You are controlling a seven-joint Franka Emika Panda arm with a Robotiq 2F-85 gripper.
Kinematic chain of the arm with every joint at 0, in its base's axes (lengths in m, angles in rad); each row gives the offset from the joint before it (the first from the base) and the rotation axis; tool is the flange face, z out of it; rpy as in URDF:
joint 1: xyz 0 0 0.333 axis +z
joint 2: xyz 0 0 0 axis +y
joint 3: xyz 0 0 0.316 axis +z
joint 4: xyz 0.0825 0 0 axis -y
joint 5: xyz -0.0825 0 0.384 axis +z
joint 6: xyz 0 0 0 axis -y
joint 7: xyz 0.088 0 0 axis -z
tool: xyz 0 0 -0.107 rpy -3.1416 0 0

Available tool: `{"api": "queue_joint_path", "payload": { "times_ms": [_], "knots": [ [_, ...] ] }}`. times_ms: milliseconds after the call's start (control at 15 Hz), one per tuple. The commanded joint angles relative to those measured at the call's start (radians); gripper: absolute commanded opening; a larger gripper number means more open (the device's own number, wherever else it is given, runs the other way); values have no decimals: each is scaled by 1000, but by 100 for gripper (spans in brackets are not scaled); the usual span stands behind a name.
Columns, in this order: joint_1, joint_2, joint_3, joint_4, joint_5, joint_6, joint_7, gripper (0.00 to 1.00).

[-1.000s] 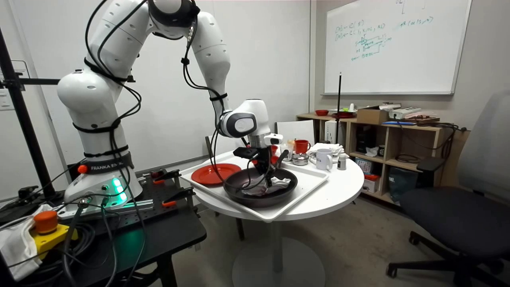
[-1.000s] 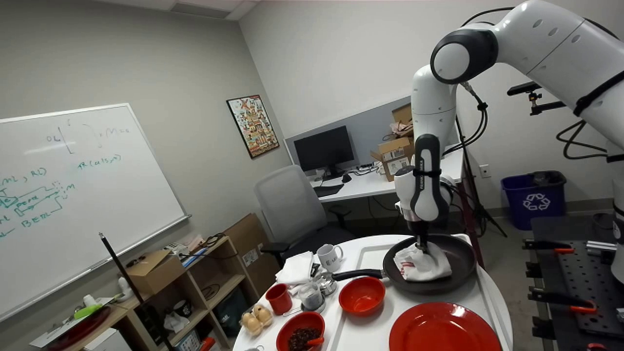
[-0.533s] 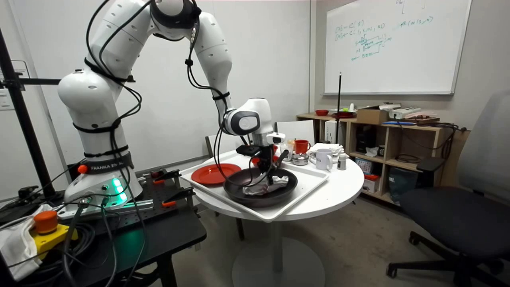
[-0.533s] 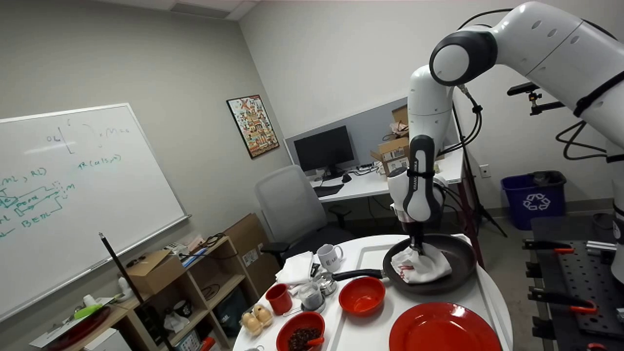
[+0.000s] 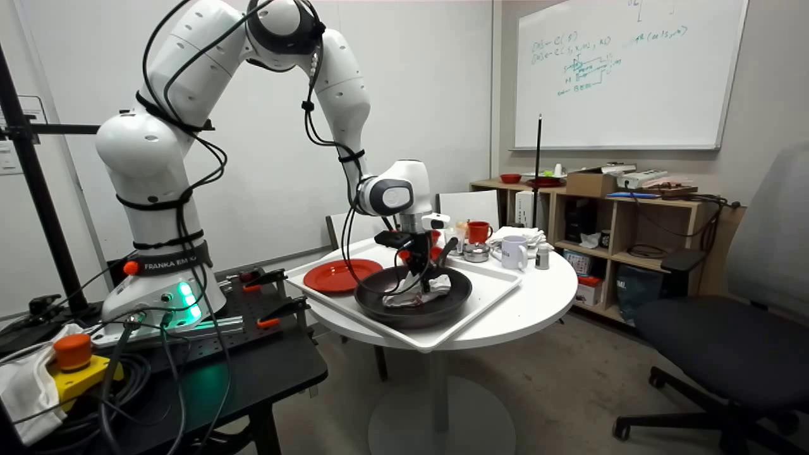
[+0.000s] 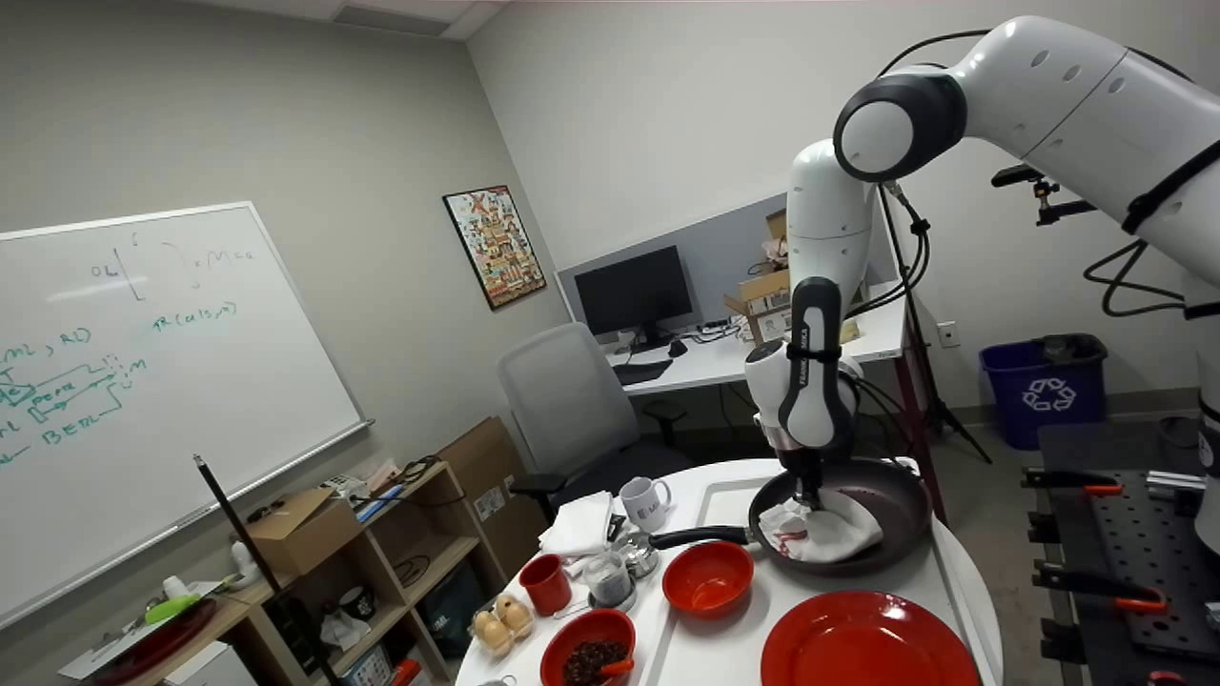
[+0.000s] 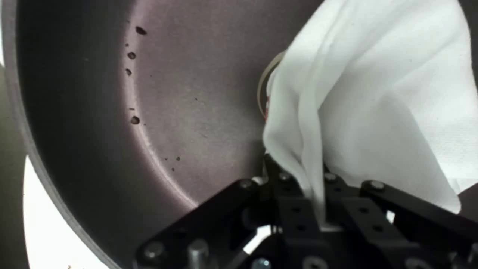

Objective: Use the tea towel to wipe the pan

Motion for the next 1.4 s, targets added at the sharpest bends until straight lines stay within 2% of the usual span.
{"api": "queue_joint_path", "payload": {
  "times_ms": [0,533,867,1333],
  "knots": [
    [33,26,2,26,17,-27,20,5],
    [37,17,46,-7,17,-53,-9,5],
    [1,-15,96,-47,20,-147,-68,5],
    [-20,-61,91,-129,-1,-228,-142,5]
  ]
}}
